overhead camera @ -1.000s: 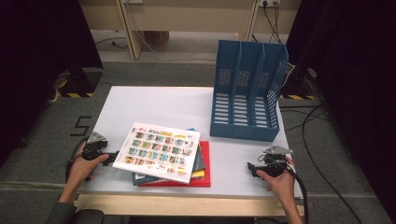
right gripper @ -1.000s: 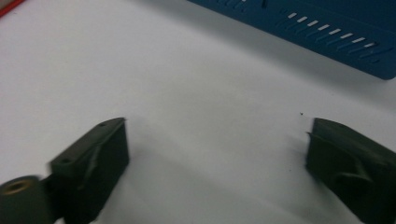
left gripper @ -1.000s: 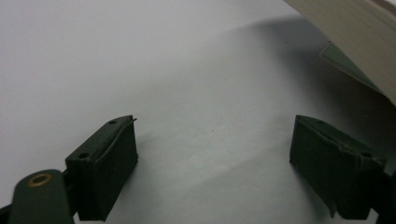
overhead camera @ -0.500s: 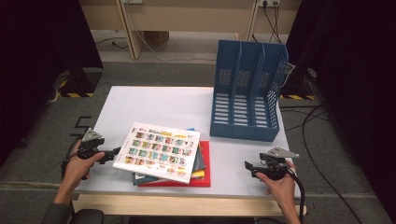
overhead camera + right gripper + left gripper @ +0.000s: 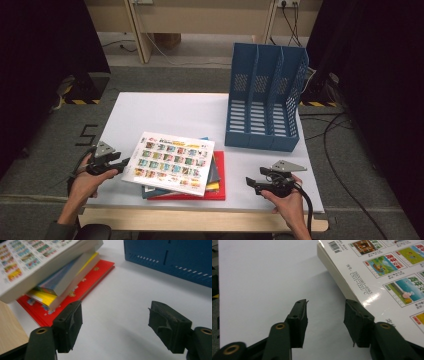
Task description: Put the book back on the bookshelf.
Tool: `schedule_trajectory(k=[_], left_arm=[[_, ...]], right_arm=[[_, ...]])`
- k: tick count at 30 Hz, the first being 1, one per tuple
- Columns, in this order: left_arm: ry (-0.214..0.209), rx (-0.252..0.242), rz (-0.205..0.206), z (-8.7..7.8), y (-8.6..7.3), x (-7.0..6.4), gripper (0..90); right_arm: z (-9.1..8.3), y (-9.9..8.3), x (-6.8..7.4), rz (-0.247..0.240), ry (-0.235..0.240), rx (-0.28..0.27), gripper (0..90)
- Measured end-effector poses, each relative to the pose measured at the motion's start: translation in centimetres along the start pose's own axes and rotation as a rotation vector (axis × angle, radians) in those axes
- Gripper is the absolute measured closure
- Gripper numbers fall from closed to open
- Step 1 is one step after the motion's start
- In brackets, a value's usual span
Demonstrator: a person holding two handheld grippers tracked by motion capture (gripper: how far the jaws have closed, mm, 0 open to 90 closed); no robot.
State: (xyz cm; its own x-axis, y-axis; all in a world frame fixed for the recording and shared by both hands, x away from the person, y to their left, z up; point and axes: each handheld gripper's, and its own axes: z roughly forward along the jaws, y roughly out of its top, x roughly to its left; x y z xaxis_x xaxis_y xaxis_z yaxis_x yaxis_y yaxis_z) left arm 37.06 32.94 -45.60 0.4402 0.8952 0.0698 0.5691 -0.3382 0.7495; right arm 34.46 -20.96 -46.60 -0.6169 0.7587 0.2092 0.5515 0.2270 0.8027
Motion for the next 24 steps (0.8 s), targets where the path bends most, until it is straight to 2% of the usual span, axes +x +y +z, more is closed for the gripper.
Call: schedule_trajectory(k=[2, 4, 5, 8, 10, 11, 13, 14, 17, 18, 19, 20, 21, 24], left_arm=[[-0.007, 0.013, 0.028, -0.4, 0.0, -0.8, 49.9], [-0.007, 0.021, 0.061, -1.0, 0.0, -1.9, 47.2], [-0.007, 0.021, 0.061, -1.0, 0.0, -1.9, 46.5], [0.003, 0.021, 0.097, -1.6, 0.0, -2.9, 45.8], [-0.016, -0.001, 0.095, -2.2, 0.2, -3.4, 45.9], [-0.020, -0.003, 0.104, -2.5, 0.3, -3.7, 45.8], [-0.026, 0.011, 0.129, -2.7, 0.5, -4.3, 45.6], [-0.029, 0.017, 0.135, -2.7, 0.5, -4.6, 45.1], [-0.048, 0.044, 0.158, -2.0, 0.2, -5.3, 45.1], [-0.057, 0.042, 0.157, -1.8, 0.1, -5.5, 44.7], [-0.068, 0.036, 0.151, -1.8, 0.1, -5.7, 40.7], [-0.067, 0.033, 0.157, -1.7, 0.2, -5.8, 40.7], [-0.068, 0.034, 0.159, -1.7, 0.2, -5.9, 35.6], [-0.084, 0.037, 0.176, -1.6, 0.4, -6.4, 36.6]], right_arm=[[0.1, 0.0, 0.1, 0.005, 0.009, -0.003, 26.9], [0.2, 0.0, 0.4, 0.032, 0.042, -0.006, 26.2], [0.2, 0.0, 0.4, 0.032, 0.042, -0.006, 26.2], [0.3, -0.1, 0.9, 0.054, 0.073, -0.004, 26.1], [0.4, -0.1, 1.1, 0.061, 0.089, -0.008, 26.1], [0.6, -0.2, 1.4, 0.085, 0.123, -0.015, 26.0], [0.7, -0.2, 1.5, 0.096, 0.135, -0.015, 26.1], [0.9, -0.3, 1.9, 0.106, 0.167, -0.012, 26.0], [1.1, -0.3, 2.3, 0.110, 0.182, -0.011, 25.9], [1.3, -0.3, 2.6, 0.107, 0.194, -0.007, 25.6], [1.6, -0.4, 2.9, 0.109, 0.212, 0.001, 25.6], [1.6, -0.4, 2.9, 0.109, 0.212, 0.001, 25.6], [1.9, -0.5, 3.1, 0.129, 0.233, 0.009, 25.4], [2.4, -0.6, 3.3, 0.143, 0.241, 0.019, 24.9]])
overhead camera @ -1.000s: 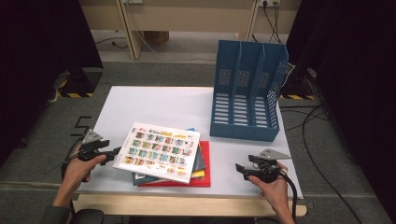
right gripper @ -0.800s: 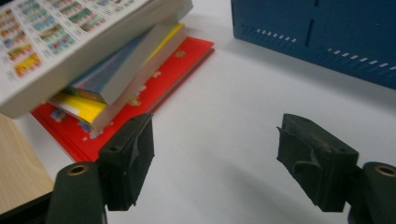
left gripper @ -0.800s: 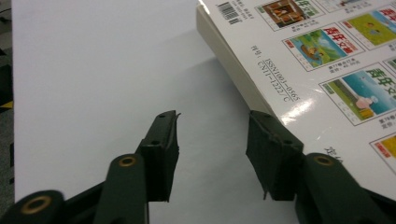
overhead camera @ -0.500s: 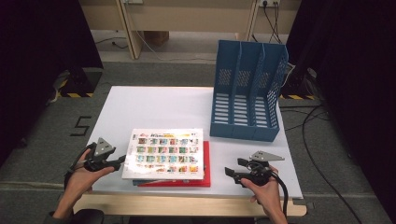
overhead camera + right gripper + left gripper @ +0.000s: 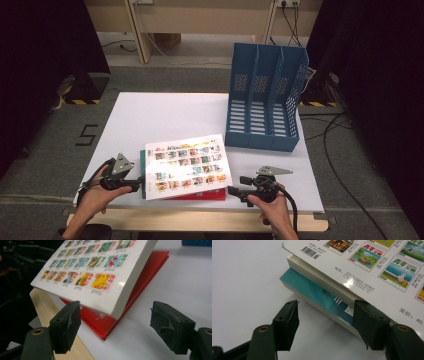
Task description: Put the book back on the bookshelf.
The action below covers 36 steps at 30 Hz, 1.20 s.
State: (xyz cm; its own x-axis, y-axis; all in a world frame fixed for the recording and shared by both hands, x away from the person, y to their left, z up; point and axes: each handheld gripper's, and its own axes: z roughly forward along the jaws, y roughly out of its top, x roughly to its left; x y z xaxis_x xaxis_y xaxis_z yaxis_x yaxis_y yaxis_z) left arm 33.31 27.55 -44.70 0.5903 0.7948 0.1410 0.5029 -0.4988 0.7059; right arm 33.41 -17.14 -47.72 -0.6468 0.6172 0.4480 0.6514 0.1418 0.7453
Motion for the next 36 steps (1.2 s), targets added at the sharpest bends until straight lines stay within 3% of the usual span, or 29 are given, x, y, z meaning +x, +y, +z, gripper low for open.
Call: schedule_trajectory(k=[5, 8, 10, 15, 16, 17, 19, 23, 26, 27, 30, 33, 36], left_arm=[[-0.014, -0.007, 0.009, 0.2, 0.1, -0.3, 34.9], [0.004, -0.022, 0.004, 0.3, 0.1, 0.1, 24.3], [-0.015, -0.054, -0.048, 0.4, 0.0, 0.9, 15.6], [0.005, -0.145, -0.185, 0.2, -0.1, 2.4, 14.8], [0.002, -0.151, -0.186, 0.2, 0.0, 2.4, 14.7], [-0.016, -0.147, -0.172, 0.3, 0.1, 2.1, 14.7], [-0.049, -0.117, -0.116, 0.9, 0.2, 1.2, 14.9], [-0.028, -0.106, -0.092, 0.8, 0.4, 1.0, 14.2], [-0.032, -0.109, -0.093, 0.6, 0.4, 0.9, 22.3], [-0.037, -0.110, -0.094, 0.6, 0.4, 0.8, 22.3], [-0.040, -0.119, -0.080, 0.7, 0.4, 0.3, 26.8], [-0.032, -0.116, -0.053, 0.7, 0.5, -0.3, 29.6], [-0.033, -0.112, -0.028, 0.7, 0.4, -0.9, 31.5]], right_arm=[[0.9, -0.2, -0.3, 0.053, 0.025, 0.001, 21.1], [1.5, -0.3, -0.6, 0.087, 0.064, 0.001, 20.4], [2.0, -0.2, -0.7, 0.112, 0.093, -0.006, 21.1], [3.2, 0.3, -1.1, 0.206, 0.159, -0.041, 32.1], [3.5, 0.4, -1.0, 0.214, 0.161, -0.050, 32.7], [3.7, 0.6, -0.9, 0.202, 0.134, -0.051, 37.4], [3.8, 0.7, -0.9, 0.195, 0.125, -0.054, 37.7], [3.5, 0.8, -0.8, 0.229, 0.132, -0.097, 42.8], [2.8, 1.7, -0.4, 0.212, 0.175, -0.168, 47.4], [2.8, 1.7, -0.4, 0.212, 0.175, -0.168, 47.4], [2.6, 2.8, 0.2, 0.185, 0.171, -0.202, 48.6], [2.9, 3.6, 0.3, 0.203, 0.148, -0.242, 50.7], [3.3, 4.1, 0.4, 0.191, 0.122, -0.265, 51.5]])
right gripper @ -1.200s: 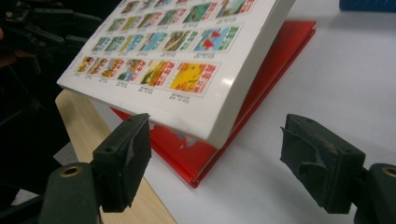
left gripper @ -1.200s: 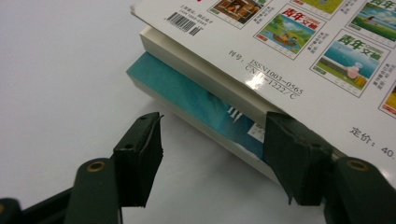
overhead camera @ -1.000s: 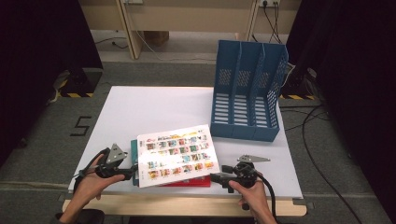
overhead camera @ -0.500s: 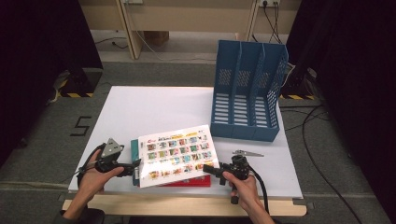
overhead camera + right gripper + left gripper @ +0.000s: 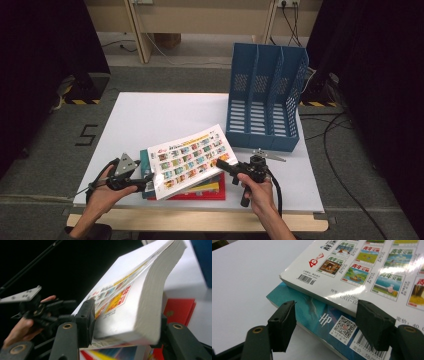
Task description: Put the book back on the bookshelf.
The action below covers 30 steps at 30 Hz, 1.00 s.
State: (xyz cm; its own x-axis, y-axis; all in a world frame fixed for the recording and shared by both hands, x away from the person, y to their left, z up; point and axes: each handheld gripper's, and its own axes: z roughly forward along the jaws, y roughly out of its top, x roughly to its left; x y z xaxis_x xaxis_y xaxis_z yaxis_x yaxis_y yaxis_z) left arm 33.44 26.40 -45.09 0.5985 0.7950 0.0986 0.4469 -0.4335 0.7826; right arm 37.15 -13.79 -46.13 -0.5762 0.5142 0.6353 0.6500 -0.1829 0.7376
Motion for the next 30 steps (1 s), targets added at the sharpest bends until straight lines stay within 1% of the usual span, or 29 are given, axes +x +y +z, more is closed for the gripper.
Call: schedule_trajectory(k=[2, 3, 4, 5, 6, 7, 8, 9, 10, 11, 12, 13, 14, 16, 17, 18, 19, 20, 23, 24, 25, 26, 27, 28, 29, 30], left_arm=[[0.000, 0.001, 0.004, 0.0, -0.1, -0.1, 31.4], [0.002, 0.000, 0.009, 0.1, -0.1, -0.1, 30.5], [0.004, -0.002, 0.018, 0.1, -0.2, -0.2, 30.5], [0.009, -0.006, 0.024, 0.1, -0.2, -0.3, 30.5], [0.014, -0.004, 0.032, 0.1, -0.1, -0.3, 30.5], [0.024, -0.003, 0.045, 0.1, -0.1, -0.5, 29.9], [0.031, -0.005, 0.052, 0.1, 0.0, -0.6, 28.3], [0.039, -0.006, 0.065, 0.2, 0.0, -0.7, 27.0], [0.042, -0.006, 0.071, 0.2, 0.1, -0.8, 27.0], [0.052, -0.008, 0.080, 0.4, 0.1, -0.9, 26.6], [0.065, -0.021, 0.107, 0.5, 0.2, -1.1, 25.0], [0.068, -0.026, 0.115, 0.6, 0.3, -1.2, 25.3], [0.070, -0.021, 0.114, 0.8, 0.3, -1.6, 25.1], [0.082, -0.030, 0.146, 1.1, 0.5, -2.2, 24.5], [0.089, -0.034, 0.163, 1.4, 0.7, -2.5, 24.2], [0.095, -0.036, 0.184, 1.6, 0.9, -2.8, 24.2], [0.097, -0.037, 0.196, 1.9, 1.1, -3.0, 23.3], [0.089, -0.045, 0.187, 2.3, 1.2, -3.1, 21.2], [0.067, -0.042, 0.163, 3.1, 1.6, -3.0, 11.7], [0.065, -0.048, 0.158, 3.3, 1.7, -3.0, 10.6], [0.066, -0.054, 0.156, 3.5, 1.8, -3.0, 9.0], [0.062, -0.057, 0.149, 3.6, 2.0, -3.1, 8.0], [0.063, -0.061, 0.146, 3.8, 2.1, -3.2, 8.0], [0.068, -0.061, 0.150, 4.1, 2.3, -3.2, 5.2], [0.063, -0.062, 0.147, 4.1, 2.4, -3.1, 5.2], [0.055, -0.068, 0.134, 4.3, 2.4, -3.1, 5.2]], right_arm=[[0.1, 0.1, 0.0, 0.003, -0.003, -0.005, 51.9], [0.2, 0.5, 0.3, -0.008, -0.007, -0.011, 52.4], [0.2, 0.5, 0.3, -0.008, -0.007, -0.011, 52.4], [0.3, 1.1, 0.8, -0.055, -0.005, -0.017, 52.4], [0.3, 1.1, 0.8, -0.055, -0.005, -0.017, 52.4], [0.3, 1.4, 1.2, -0.080, -0.006, -0.019, 52.5], [0.4, 1.8, 1.7, -0.116, -0.007, -0.026, 52.5], [0.4, 2.6, 2.5, -0.166, -0.007, -0.016, 52.5], [0.4, 2.6, 2.5, -0.166, -0.007, -0.016, 52.5], [0.5, 3.0, 2.9, -0.187, -0.004, -0.028, 52.5], [0.6, 3.3, 3.4, -0.209, 0.000, -0.037, 52.6], [0.6, 4.1, 4.3, -0.242, 0.006, -0.062, 52.9], [0.6, 4.1, 4.3, -0.242, 0.006, -0.062, 52.9], [0.7, 4.9, 5.4, -0.299, 0.022, -0.076, 52.9], [0.7, 5.5, 6.6, -0.329, 0.043, -0.100, 53.1], [0.7, 5.5, 6.6, -0.329, 0.043, -0.100, 53.1], [0.8, 5.9, 7.1, -0.351, 0.061, -0.108, 53.3], [0.9, 6.2, 7.7, -0.366, 0.071, -0.118, 54.2], [1.3, 7.0, 9.3, -0.407, 0.107, -0.145, 58.8], [1.4, 7.1, 9.7, -0.414, 0.113, -0.146, 59.7], [1.6, 7.3, 10.1, -0.435, 0.124, -0.144, 60.6], [1.9, 7.5, 10.7, -0.446, 0.141, -0.155, 63.5], [1.9, 7.5, 10.7, -0.446, 0.141, -0.155, 63.5], [2.4, 7.6, 11.5, -0.472, 0.153, -0.149, 65.0], [2.5, 7.6, 11.7, -0.478, 0.151, -0.148, 65.7], [2.5, 7.6, 11.7, -0.478, 0.151, -0.148, 65.7]])
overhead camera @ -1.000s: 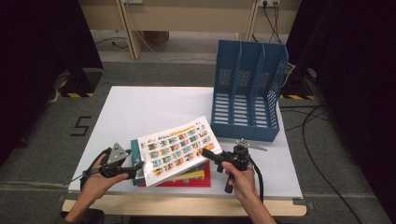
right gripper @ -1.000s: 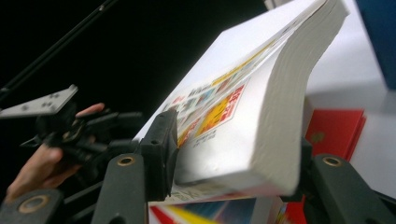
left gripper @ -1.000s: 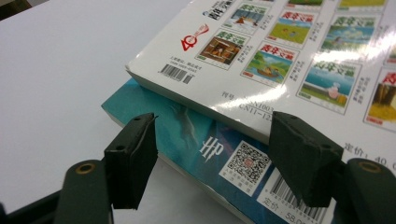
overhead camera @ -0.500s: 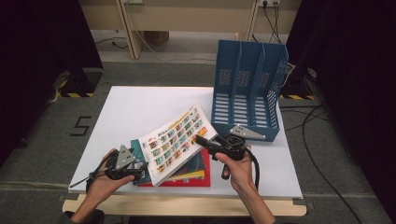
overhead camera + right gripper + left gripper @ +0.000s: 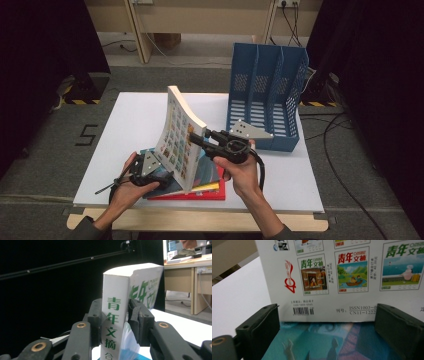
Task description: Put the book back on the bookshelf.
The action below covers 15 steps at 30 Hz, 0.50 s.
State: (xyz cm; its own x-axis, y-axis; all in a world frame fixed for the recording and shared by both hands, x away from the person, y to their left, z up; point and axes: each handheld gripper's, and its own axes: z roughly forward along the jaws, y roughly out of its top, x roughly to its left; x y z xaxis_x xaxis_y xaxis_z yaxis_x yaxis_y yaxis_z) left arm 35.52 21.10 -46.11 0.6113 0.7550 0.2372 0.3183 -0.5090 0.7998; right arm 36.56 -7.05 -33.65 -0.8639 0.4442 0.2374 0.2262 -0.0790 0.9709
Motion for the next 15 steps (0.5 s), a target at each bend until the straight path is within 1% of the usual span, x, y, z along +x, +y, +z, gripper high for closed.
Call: schedule_trajectory(k=[1, 2, 3, 5, 8, 10, 12, 13, 14, 15], left_arm=[[-0.007, -0.002, -0.012, 0.0, -0.1, 0.1, 5.2], [-0.010, -0.006, -0.018, 0.1, -0.1, 0.1, 5.0], [-0.010, -0.008, -0.026, 0.1, -0.2, 0.1, 5.1], [-0.001, -0.012, -0.026, 0.1, -0.2, 0.1, 4.2], [-0.009, -0.035, -0.061, 0.1, -0.2, 0.4, 6.2], [-0.006, -0.039, -0.071, 0.1, -0.2, 0.6, 7.0], [-0.001, -0.039, -0.071, 0.2, -0.2, 0.7, 6.0], [0.006, -0.039, -0.068, 0.1, -0.2, 0.7, 6.0], [0.009, -0.045, -0.069, 0.1, -0.2, 0.7, 6.1], [0.014, -0.047, -0.062, 0.1, -0.2, 0.7, 6.2]], right_arm=[[0.2, 0.1, 0.2, -0.013, -0.006, 0.005, 65.9], [0.3, 0.3, 0.4, -0.028, -0.005, 0.018, 65.8], [0.4, 0.4, 0.5, -0.038, -0.003, 0.020, 65.9], [0.7, 0.1, 0.8, -0.032, 0.014, 0.007, 65.6], [0.8, 0.2, 0.8, -0.033, 0.014, 0.006, 65.0], [0.9, 0.1, 0.7, -0.027, 0.012, 0.001, 63.9], [1.2, 0.1, 0.6, -0.010, 0.022, 0.003, 62.6], [1.3, 0.0, 0.6, 0.013, 0.028, 0.002, 62.1], [1.6, 0.0, 0.6, 0.019, 0.034, 0.000, 61.5], [1.8, 0.0, 0.7, 0.025, 0.046, 0.000, 61.1]])
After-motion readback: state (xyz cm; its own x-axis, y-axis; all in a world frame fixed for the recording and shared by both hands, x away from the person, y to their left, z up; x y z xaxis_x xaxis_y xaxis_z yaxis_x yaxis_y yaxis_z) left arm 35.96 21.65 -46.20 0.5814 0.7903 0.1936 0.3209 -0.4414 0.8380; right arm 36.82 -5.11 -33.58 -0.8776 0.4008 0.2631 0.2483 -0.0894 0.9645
